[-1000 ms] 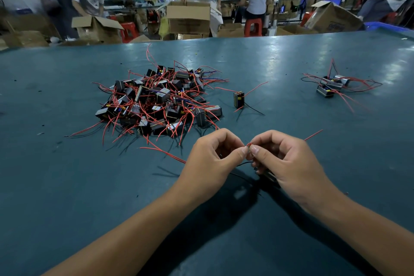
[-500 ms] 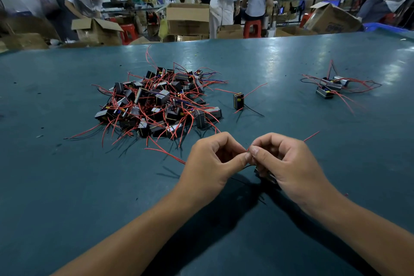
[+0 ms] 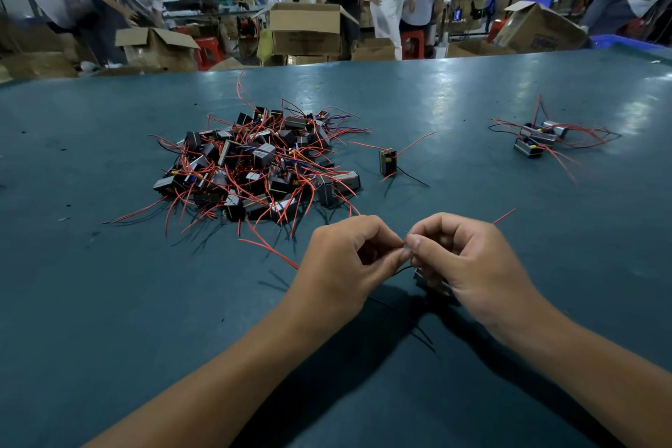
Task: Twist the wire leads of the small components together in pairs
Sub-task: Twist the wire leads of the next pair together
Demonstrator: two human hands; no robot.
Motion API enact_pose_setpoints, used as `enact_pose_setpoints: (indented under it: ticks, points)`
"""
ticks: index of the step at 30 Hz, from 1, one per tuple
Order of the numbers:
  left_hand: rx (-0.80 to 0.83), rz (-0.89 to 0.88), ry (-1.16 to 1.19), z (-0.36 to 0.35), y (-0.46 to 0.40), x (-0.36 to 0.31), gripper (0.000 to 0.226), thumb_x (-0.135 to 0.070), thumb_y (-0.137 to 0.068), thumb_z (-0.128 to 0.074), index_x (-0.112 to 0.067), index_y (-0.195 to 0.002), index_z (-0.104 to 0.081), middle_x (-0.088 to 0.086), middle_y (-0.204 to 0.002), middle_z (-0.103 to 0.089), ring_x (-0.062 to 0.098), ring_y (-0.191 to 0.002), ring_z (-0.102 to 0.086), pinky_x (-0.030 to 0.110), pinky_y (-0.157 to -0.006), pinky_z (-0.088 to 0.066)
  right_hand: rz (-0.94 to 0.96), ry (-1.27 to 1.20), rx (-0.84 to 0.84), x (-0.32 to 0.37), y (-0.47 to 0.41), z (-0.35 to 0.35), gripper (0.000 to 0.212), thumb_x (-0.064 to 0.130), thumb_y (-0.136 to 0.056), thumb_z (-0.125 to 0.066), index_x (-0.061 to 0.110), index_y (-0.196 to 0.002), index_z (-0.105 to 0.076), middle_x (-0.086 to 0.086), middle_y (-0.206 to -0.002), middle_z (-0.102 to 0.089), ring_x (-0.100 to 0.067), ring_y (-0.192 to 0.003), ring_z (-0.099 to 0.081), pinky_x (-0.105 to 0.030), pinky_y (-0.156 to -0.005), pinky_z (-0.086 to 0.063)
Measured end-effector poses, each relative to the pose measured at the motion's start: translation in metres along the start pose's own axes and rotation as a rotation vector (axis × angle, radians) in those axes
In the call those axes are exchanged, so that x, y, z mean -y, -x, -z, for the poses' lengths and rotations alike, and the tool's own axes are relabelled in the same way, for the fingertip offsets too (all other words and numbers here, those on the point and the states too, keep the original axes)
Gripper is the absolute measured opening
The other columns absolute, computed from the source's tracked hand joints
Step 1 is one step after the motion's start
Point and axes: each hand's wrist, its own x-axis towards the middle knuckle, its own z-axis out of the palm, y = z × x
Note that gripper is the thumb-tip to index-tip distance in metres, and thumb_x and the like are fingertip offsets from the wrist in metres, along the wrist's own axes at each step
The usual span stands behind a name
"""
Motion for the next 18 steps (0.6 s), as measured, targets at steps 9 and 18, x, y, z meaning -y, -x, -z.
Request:
enact_pose_setpoints:
  ticks: [9,18]
  points:
    - [0.032,-0.073,-0.094,0.010,-0.002,-0.008,0.007,-0.022,-0.089,-0.070,-0.015,-0.088,-0.072,-0.006,-0.077,-0.066,0.016,-0.070,-0.061,0.038,-0.064,-0.050,0.058,0.056,0.041,-0.003,0.000,0.001,0.017,0.003,-0.090,-0.064,0.012,-0.076,-0.064,-0.001,-0.055,-0.056,-0.011,-0.046,-0.044,-0.018,-0.044,-0.037]
    - [0.060,-0.196,-0.313,0.019,-0.008,-0.020,0.010,-0.021,-0.091,-0.067,-0.014,-0.085,-0.067,-0.010,-0.082,-0.053,0.003,-0.072,-0.047,0.027,-0.065,-0.042,0.247,0.336,0.076,0.003,0.008,0.003,0.006,0.020,-0.081,-0.067,0.019,-0.076,-0.064,0.011,-0.054,-0.050,-0.004,-0.050,-0.038,-0.017,-0.048,-0.033]
